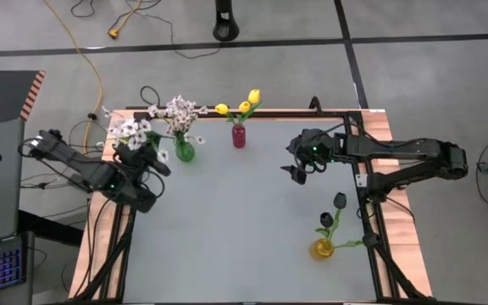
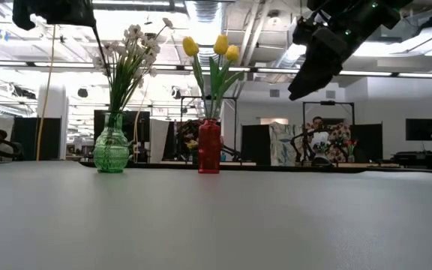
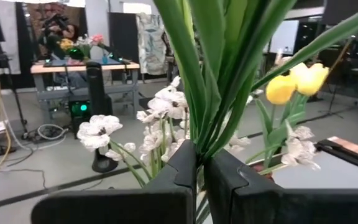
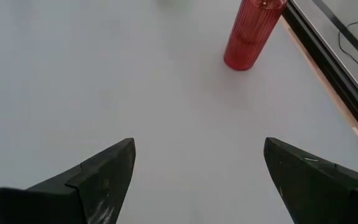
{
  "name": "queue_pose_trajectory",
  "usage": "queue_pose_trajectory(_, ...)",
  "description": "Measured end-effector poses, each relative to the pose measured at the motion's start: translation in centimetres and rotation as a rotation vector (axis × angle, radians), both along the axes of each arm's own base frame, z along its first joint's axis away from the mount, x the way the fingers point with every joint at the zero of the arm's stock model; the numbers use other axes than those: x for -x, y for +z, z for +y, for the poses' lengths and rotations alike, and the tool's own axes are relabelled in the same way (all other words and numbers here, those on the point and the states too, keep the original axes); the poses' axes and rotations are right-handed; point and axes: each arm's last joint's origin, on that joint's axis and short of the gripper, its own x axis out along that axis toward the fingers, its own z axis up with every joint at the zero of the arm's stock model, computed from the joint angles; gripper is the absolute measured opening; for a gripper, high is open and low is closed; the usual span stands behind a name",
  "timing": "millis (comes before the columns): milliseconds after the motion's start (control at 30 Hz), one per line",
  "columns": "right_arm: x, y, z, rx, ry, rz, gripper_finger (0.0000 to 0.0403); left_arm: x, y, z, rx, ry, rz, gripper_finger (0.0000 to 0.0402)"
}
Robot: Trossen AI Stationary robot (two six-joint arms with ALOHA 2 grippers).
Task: Sort flowers into vase by color
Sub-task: Put the white flowers into the green vase
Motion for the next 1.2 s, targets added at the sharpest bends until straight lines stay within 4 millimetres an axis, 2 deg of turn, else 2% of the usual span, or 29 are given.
queue_pose_trajectory(267, -0.2, 0.2, 0.0, 0.007, 0.0, -0.028, 0.0383, -0.7, -0.4, 0.8, 0.016, 0.08, -0.033, 0.0)
queue_pose_trajectory(600, -0.2, 0.3, 0.0, 0.008, 0.0, -0.032, 0.0383, -0.4, -4.6, 1.5, 0.04, 0.133, -0.067, 0.0)
queue_pose_trajectory(767, -0.2, 0.3, 0.0, 0.008, 0.0, -0.033, 0.0383, -0.3, -5.9, 1.8, 0.05, 0.153, -0.093, 0.0)
queue_pose_trajectory(1200, -0.2, 0.3, -0.1, 0.009, 0.0, -0.038, 0.0383, -1.3, -6.4, 1.7, 0.075, 0.159, -0.097, 0.0)
